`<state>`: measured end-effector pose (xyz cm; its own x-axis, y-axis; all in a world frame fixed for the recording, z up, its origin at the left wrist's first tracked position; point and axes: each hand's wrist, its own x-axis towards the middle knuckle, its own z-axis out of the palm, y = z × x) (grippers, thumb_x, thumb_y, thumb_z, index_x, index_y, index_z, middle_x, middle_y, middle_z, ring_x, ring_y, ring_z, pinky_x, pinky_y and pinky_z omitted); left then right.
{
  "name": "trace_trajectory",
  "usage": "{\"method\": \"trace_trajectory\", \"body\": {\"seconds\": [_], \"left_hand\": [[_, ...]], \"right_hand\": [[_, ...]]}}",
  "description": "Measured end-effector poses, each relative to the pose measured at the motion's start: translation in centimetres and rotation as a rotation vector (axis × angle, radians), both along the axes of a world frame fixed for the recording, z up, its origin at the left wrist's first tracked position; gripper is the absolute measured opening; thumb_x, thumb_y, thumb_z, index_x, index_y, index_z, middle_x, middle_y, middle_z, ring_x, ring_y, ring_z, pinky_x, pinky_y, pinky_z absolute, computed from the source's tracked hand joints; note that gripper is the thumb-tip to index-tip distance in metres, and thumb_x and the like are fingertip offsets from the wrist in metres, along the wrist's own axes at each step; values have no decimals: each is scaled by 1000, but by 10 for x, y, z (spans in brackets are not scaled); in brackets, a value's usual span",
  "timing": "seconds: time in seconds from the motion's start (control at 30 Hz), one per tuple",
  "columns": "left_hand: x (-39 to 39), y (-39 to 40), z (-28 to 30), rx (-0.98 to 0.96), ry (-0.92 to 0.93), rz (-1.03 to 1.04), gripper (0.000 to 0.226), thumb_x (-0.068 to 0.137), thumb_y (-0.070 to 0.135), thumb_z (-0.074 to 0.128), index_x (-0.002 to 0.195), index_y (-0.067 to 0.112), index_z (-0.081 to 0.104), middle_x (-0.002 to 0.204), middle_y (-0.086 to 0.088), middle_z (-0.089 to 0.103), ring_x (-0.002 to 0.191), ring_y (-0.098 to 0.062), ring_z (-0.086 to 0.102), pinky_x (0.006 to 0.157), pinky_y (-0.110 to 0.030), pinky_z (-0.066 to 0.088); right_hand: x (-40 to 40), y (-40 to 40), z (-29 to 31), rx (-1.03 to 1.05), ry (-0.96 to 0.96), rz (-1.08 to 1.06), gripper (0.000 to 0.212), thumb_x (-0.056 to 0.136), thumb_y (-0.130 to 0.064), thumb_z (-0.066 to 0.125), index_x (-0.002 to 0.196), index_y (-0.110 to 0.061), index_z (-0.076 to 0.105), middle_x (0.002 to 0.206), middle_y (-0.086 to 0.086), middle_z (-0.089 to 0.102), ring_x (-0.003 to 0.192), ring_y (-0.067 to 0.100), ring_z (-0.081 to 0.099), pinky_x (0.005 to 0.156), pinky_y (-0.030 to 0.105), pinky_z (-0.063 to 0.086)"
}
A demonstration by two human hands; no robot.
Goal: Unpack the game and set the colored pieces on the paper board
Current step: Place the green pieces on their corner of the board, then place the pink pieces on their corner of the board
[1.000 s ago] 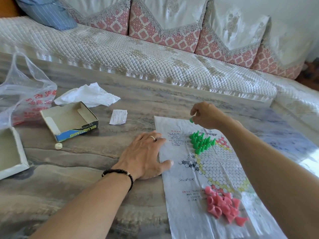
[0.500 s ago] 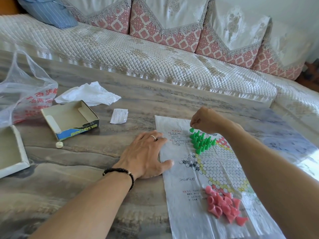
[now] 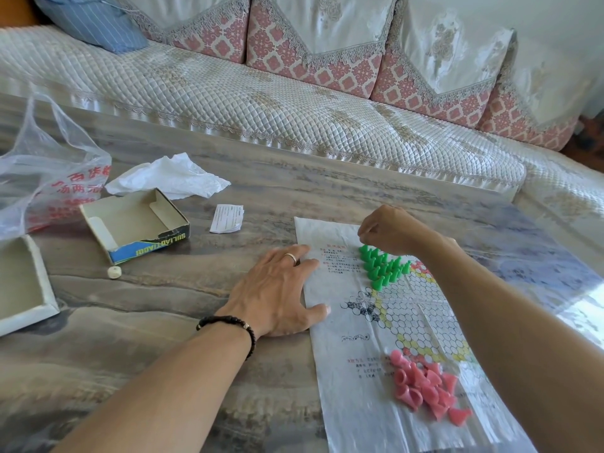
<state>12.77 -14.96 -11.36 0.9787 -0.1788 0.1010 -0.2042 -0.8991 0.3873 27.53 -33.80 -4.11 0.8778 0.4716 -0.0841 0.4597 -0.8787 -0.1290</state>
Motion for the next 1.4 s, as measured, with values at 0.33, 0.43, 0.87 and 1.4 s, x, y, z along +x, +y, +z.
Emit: {"method": "trace_trajectory", "body": {"seconds": [0.33, 0.43, 0.87, 1.4], "left_hand": [[-3, -1, 4, 40, 53, -29, 77, 88, 67, 39, 151, 30, 18, 161, 7, 4, 147, -11, -2, 117, -33, 3], [-7, -3, 6, 101, 92, -52, 79, 88, 70, 36, 152, 32, 11, 161, 9, -2, 146, -10, -8, 116, -33, -2], [-56, -18, -3, 126, 47, -92, 101, 68, 81, 0, 153, 27, 7, 161, 5, -6, 146, -11, -14, 119, -38, -8], [-83, -38, -4, 82, -72, -30, 93, 75, 78, 10, 151, 25, 21, 159, 5, 15, 146, -8, 4, 116, -29, -2]], "right_hand": [[-35, -14, 5, 115, -86, -33, 31, 94, -34, 56, 118, -15, 63, 101, 2, 70, 82, 15, 66, 85, 35, 54], [-51, -27, 4, 150, -104, -34, 29, 93, -33, 58, 113, -14, 66, 102, 1, 70, 87, 15, 65, 85, 34, 55], [-146, -70, -5, 249, -25, -55, 15, 90, -23, 63, 94, -17, 75, 84, -12, 67, 72, -7, 57, 70, 11, 47], [-168, -75, -26, 255, 118, -156, 13, 84, -31, 70, 90, -22, 76, 83, -9, 71, 73, 1, 63, 60, 13, 46]]}}
